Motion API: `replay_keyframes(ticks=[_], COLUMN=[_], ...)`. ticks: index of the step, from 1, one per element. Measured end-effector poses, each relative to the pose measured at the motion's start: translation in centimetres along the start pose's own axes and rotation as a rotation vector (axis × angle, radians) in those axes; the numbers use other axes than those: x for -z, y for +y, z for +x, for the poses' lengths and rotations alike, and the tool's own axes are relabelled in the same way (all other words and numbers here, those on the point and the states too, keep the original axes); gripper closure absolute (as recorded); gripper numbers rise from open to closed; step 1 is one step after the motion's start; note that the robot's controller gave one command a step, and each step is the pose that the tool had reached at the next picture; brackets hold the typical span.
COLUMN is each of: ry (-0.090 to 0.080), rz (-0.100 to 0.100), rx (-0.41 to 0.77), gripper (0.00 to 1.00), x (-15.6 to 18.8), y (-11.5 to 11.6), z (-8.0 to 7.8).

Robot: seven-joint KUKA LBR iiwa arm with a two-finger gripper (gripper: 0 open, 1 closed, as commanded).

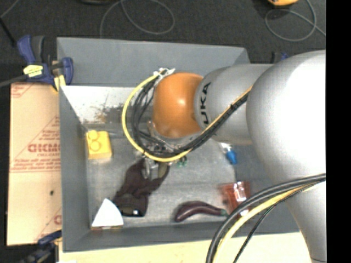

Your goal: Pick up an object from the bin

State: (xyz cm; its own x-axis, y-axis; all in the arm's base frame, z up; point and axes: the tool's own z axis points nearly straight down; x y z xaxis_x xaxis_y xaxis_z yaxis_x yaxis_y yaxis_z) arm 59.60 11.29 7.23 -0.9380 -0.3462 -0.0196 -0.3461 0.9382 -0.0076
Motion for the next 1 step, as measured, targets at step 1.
replay_keyframes(ticks=[1], ry=[0.0], rz=[0.0], rx=[0.0], gripper=[1.0], x=[0.0], y=[0.0], z=[0.0])
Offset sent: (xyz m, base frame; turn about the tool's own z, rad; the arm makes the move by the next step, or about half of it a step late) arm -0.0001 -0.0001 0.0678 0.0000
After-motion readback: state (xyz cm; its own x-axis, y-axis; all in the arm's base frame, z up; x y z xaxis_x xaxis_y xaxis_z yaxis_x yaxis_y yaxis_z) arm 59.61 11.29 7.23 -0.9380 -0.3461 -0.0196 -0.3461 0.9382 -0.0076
